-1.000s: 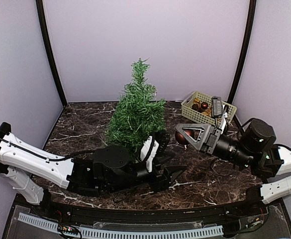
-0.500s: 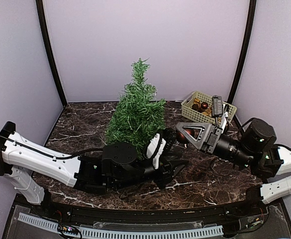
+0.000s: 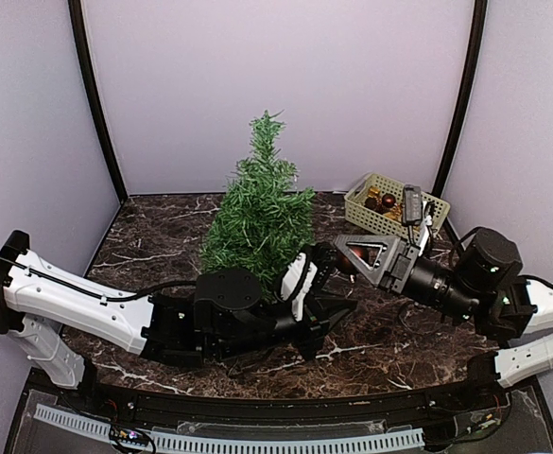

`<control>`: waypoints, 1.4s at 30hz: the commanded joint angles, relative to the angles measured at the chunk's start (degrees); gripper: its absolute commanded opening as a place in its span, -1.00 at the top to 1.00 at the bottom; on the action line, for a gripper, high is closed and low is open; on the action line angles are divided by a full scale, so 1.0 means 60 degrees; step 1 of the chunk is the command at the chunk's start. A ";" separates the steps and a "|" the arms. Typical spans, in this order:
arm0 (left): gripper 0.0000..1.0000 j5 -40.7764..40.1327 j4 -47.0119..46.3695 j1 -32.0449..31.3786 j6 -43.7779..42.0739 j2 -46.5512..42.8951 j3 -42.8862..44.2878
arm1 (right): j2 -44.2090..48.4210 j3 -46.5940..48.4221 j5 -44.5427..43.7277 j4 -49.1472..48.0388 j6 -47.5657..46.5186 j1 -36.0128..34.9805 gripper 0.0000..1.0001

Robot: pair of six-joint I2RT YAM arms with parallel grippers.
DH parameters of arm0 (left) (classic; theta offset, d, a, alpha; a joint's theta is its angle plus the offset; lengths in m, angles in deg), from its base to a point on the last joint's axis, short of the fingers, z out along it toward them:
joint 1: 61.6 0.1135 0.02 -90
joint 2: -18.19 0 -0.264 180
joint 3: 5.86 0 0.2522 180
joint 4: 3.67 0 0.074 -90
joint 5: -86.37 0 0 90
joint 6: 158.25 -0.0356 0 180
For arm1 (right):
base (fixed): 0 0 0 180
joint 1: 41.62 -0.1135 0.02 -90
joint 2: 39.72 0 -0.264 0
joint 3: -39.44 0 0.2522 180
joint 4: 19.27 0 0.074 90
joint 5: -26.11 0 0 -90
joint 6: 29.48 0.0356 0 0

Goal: Decorate the small christmas tree
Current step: Wrap the ornament ball around the branch.

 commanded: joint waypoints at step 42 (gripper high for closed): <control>1.00 -0.0285 0.4008 0.0273 0.2682 -0.1328 -0.0050 | -0.1641 -0.0811 -0.2215 -0.2395 -0.0088 -0.0064 -0.05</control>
